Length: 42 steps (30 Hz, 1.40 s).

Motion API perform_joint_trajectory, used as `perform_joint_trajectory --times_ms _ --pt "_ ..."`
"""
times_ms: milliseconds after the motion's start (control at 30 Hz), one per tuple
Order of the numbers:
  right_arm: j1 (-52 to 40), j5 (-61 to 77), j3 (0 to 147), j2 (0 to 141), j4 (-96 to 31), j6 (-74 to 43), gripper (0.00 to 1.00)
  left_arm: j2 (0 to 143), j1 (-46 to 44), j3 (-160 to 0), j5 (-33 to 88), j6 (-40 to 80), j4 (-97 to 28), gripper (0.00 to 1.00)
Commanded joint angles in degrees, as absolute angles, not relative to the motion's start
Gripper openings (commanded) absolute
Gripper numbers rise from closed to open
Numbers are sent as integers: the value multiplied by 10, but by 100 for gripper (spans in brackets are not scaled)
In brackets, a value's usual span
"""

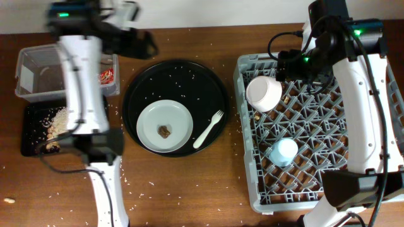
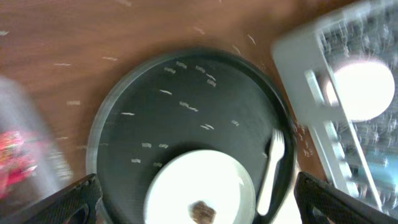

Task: Sort waste into correct bins and load items into the dishwasher rack
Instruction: 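Grasp the white plate with the left gripper and tip its scraps onto black tray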

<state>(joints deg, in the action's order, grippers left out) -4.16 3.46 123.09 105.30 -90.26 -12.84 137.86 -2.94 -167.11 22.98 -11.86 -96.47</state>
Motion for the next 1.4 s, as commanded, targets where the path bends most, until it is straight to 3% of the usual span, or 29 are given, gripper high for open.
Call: perform_joint_trajectory --times_ms 0,133,167,233,267,367,500,700,800,867,933,1000,1367 --pt "-41 23 1230 1055 -904 -123 87 1345 -146 -1550 119 -110 -967 98" --pt "-41 22 1230 1055 -904 -122 87 1345 -229 -1380 90 -116 -966 98" --pt "-41 22 1230 1055 -904 -122 88 1345 -234 -1360 88 -109 -959 93" --pt "-41 22 1230 1055 -904 -122 87 1345 -241 -1322 70 -62 -930 89" --pt "-41 23 1230 1055 -904 -123 88 1345 -246 -1296 48 -30 -907 83" --pt "-41 23 1230 1055 -904 -123 88 1345 -265 -1221 -38 78 -849 83" --pt "-41 23 1230 1055 -906 -123 88 1345 -292 -1151 -49 126 -779 79" --pt "-41 23 1230 1055 -906 -123 88 1345 -293 -1098 -82 148 -757 48" --pt "-41 23 1230 1055 -905 -123 88 1345 -294 -1098 -89 147 -756 42" --pt "-41 23 1230 1055 -904 -123 88 1345 -294 -1098 -89 147 -756 33" --pt "-41 23 1230 1055 -904 -123 88 1345 -293 -1098 -89 147 -754 15" --pt "-41 23 1230 1055 -903 -123 88 1345 -293 -1098 -89 147 -754 4" --pt "-41 22 1230 1055 -901 -123 91 1344 -293 -1185 -91 110 -822 1"
